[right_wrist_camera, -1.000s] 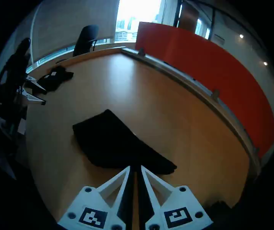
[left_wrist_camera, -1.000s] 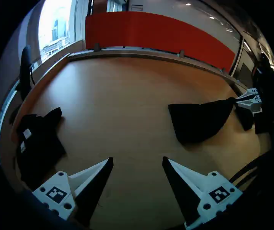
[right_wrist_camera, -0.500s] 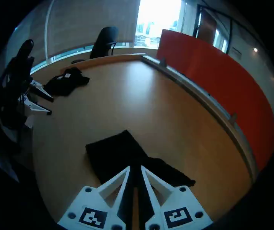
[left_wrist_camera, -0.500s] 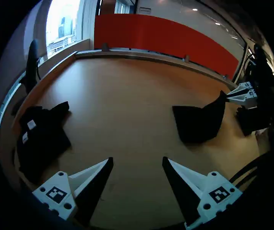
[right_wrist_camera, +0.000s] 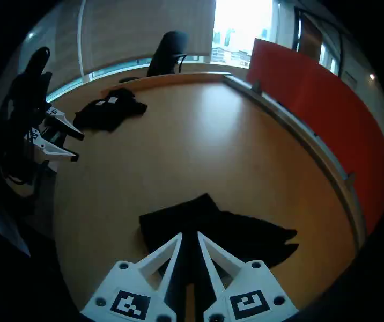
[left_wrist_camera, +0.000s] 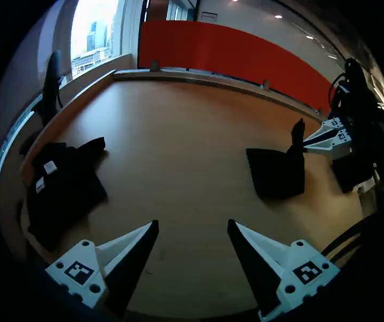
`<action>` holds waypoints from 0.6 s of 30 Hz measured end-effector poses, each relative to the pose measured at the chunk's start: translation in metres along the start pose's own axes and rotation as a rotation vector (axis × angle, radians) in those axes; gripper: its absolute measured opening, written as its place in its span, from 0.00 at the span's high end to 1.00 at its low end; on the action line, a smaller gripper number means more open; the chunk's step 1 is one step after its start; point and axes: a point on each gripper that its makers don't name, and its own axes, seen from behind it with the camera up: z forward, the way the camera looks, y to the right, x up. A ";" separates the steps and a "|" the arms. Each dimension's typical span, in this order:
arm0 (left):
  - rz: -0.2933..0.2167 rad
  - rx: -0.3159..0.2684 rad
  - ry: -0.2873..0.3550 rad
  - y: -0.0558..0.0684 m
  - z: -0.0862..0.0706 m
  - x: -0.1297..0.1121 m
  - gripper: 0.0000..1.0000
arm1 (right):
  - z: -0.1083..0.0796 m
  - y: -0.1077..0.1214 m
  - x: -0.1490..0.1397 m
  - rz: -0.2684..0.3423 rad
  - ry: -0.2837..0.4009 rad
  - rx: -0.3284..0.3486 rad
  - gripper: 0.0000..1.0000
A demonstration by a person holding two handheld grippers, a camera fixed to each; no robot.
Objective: Fold towel
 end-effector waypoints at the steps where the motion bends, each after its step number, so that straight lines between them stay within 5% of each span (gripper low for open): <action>1: -0.002 0.002 0.000 -0.001 -0.001 -0.001 0.05 | 0.006 -0.004 -0.001 -0.002 -0.007 0.014 0.95; 9: -0.024 0.021 -0.001 -0.011 -0.010 -0.010 0.05 | 0.044 -0.023 -0.013 0.001 -0.058 0.086 0.95; 18: -0.040 0.031 0.001 -0.016 -0.011 -0.011 0.05 | 0.044 -0.027 -0.011 -0.010 -0.061 0.096 0.95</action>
